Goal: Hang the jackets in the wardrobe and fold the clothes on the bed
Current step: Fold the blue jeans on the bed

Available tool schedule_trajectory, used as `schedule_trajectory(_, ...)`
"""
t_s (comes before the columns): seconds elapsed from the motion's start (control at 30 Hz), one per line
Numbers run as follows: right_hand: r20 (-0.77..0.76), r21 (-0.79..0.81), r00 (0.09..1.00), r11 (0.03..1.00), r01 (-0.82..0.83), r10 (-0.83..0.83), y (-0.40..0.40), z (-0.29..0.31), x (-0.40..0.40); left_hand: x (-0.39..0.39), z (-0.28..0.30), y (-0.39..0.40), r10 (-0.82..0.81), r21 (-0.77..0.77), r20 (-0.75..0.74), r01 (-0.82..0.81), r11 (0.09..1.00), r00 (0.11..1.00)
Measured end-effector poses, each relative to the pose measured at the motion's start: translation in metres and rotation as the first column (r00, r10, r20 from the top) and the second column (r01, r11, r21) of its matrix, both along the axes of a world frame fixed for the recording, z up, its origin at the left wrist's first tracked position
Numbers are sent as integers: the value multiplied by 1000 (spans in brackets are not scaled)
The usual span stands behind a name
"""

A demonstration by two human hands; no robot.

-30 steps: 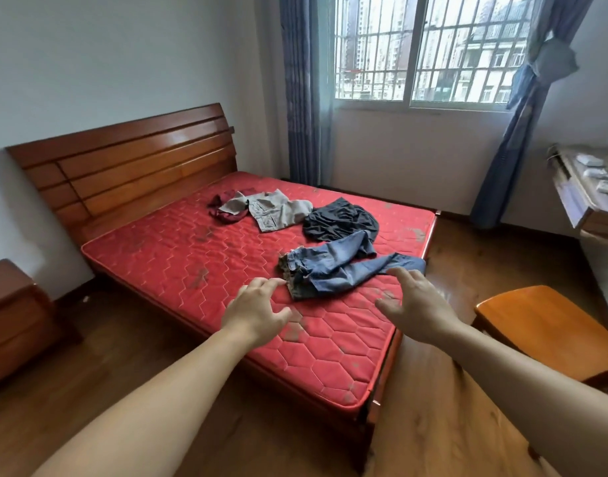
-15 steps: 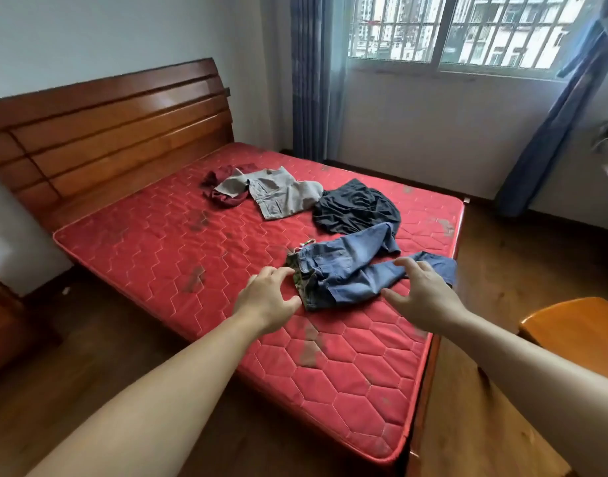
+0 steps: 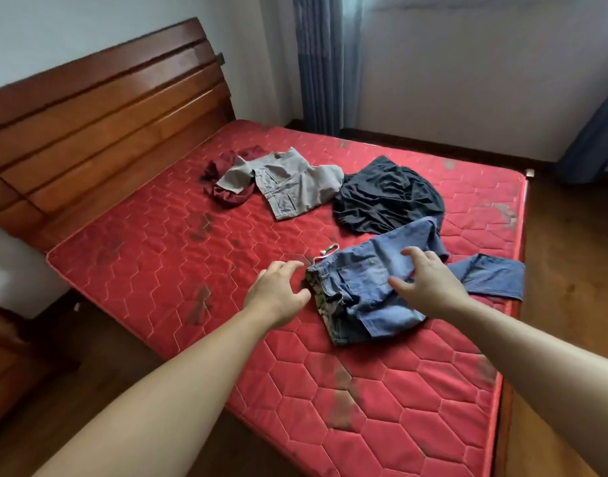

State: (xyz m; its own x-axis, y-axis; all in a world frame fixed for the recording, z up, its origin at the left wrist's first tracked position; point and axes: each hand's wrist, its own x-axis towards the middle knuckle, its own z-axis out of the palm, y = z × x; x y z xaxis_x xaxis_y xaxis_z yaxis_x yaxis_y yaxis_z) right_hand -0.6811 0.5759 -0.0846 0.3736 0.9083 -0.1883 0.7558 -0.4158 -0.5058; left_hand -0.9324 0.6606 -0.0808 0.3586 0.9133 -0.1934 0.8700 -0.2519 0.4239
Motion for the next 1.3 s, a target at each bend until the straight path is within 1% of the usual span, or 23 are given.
schedule_trajectory(0.1,1,-54,1000,998,11,-10,45,-17,5,8,-23,45,-17,-45,-9,17,999,1000)
schedule_trajectory(0.23,8,-133,999,990,53,-53,98,-58,0,21,-69,117,-54,-120,-12,52,991,998)
schedule_trajectory(0.4,30,-251,994,962,105,-101,160,-128,-16,38,-153,210,-88,-244,21,90,966,996)
schedule_trajectory(0.5,36,-328,994,938,109,-103,201,-178,-30,43,-211,253,-119,-312,0,113,943,993)
schedule_trajectory(0.73,-3,-438,998,897,55,-62,280,-308,-52,63,-335,320,-258,-364,-89,209,908,962)
schedule_trajectory(0.8,19,-427,999,903,50,-47,295,-340,-54,73,-366,332,-295,-394,-101,234,889,950)
schedule_trajectory(0.87,87,-396,996,917,49,-16,310,-366,-54,82,-395,339,-313,-416,-91,249,875,945)
schedule_trajectory(0.93,153,-353,988,935,23,33,327,-385,-53,85,-418,343,-263,-397,-47,224,890,964)
schedule_trajectory(1.0,197,-345,975,938,-32,106,345,-399,-54,87,-433,347,-142,-342,13,138,929,990)
schedule_trajectory(1.07,207,-371,966,926,-68,154,360,-409,-54,89,-438,349,-3,-308,113,38,951,994)
schedule_trajectory(1.1,194,-371,971,927,-60,141,366,-410,-54,89,-437,349,62,-320,188,1,947,980)
schedule_trajectory(1.17,171,-324,982,946,-16,76,372,-407,-46,91,-428,345,180,-414,354,-19,910,918)
schedule_trajectory(1.2,156,-287,986,958,-3,50,373,-401,-39,93,-421,341,224,-466,414,-6,885,882)
schedule_trajectory(1.27,79,-227,997,974,22,-4,375,-381,-22,98,-404,331,315,-549,500,14,835,807)
schedule_trajectory(1.3,28,-198,998,979,57,-52,376,-367,-13,102,-393,325,376,-590,538,18,807,754)
